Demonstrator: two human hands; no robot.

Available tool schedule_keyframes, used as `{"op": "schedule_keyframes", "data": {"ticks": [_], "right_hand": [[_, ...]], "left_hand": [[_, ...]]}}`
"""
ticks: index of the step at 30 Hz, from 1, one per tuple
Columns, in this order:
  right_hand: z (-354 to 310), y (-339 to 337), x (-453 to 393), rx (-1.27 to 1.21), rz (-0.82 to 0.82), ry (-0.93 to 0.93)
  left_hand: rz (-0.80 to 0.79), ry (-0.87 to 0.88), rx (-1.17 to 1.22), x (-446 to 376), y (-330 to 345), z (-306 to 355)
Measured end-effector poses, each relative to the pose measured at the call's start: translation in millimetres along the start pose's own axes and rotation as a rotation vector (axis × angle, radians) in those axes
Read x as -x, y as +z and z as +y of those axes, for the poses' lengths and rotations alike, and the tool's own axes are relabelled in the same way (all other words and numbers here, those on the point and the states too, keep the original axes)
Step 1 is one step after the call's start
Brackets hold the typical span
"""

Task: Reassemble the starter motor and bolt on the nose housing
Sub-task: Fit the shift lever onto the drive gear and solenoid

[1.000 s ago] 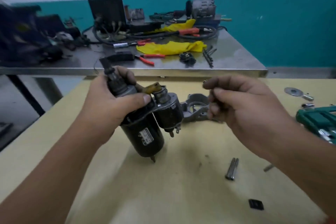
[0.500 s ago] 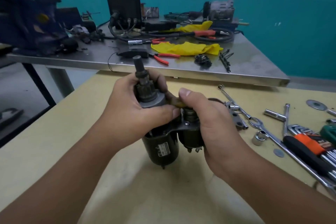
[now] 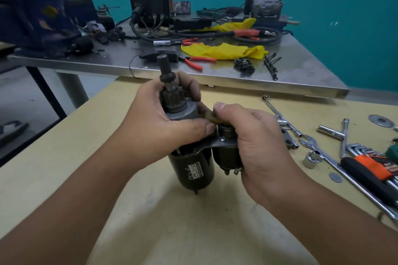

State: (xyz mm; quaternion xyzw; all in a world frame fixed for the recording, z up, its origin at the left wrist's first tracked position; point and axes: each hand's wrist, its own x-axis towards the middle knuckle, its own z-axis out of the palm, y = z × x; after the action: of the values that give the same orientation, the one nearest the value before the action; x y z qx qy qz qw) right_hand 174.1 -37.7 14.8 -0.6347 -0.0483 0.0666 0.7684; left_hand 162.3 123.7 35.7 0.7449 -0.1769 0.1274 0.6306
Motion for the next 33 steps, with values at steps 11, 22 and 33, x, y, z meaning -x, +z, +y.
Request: {"op": "schedule_keyframes", "data": {"ticks": [11, 22, 33], "right_hand": [[0, -3, 3, -0.044, -0.068, 0.007], [4, -34, 3, 0.135, 0.358, -0.333], [11, -5, 4, -0.015, 0.289, -0.364]], "left_hand": [[-0.06, 0.019, -0.012, -2, -1, -1], [0.006, 0.06, 0.063, -3, 0, -8], [-0.168, -0.151, 0.258, -8, -14, -8]]}}
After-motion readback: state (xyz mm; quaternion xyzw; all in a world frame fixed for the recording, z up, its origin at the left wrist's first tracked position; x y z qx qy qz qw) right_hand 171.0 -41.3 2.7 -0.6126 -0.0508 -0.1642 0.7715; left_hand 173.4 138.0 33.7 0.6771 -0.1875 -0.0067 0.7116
